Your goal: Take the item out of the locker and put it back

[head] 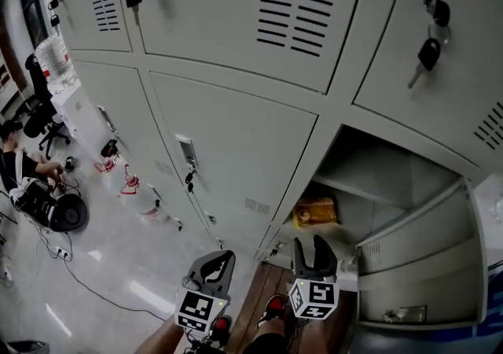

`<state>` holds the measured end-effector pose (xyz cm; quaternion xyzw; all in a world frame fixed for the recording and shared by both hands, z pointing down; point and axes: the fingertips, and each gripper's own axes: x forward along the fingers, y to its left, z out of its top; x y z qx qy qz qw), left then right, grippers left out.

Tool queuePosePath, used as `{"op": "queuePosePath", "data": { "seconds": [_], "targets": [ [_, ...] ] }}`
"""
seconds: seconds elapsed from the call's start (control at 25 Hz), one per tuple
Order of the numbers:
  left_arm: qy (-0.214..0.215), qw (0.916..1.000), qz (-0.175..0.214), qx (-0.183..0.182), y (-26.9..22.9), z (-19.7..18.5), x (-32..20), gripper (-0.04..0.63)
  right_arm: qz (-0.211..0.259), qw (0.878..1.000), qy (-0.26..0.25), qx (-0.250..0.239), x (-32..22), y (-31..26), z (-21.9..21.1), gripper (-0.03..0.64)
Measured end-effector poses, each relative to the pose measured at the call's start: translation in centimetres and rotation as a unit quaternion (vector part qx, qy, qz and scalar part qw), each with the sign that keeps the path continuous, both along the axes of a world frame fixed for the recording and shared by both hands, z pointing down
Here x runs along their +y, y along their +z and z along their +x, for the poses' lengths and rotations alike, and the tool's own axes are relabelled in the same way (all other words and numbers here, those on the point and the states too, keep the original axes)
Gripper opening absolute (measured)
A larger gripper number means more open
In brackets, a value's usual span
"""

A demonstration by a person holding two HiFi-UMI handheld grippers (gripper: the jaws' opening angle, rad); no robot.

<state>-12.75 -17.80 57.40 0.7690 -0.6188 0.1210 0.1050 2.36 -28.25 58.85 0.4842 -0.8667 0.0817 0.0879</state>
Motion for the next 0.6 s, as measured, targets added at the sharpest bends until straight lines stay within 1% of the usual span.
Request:
{"op": "queuePosePath", "data": {
  "seconds": [0.24, 0.36, 0.6],
  "targets": [
    [0.044, 0.9982, 0.042, 0.000, -3.9, 1.9, 1.0, 0.021, 0.028, 0.999, 0.030, 0.001, 4.0, -4.1, 2.5, 0.196],
    [0.072, 0.9956, 0.060, 0.001, -5.7, 3.1, 1.8, 0.021, 0.041, 0.998, 0.047, 0.002, 6.5, -5.9, 3.8, 0.183],
    [0.121, 0.9890, 0.085, 0.003, -8.1, 5.4, 4.2, 0.021, 0.061, 0.994, 0.085, 0.005, 12.0, -8.3, 6.2, 0.158]
  ]
}}
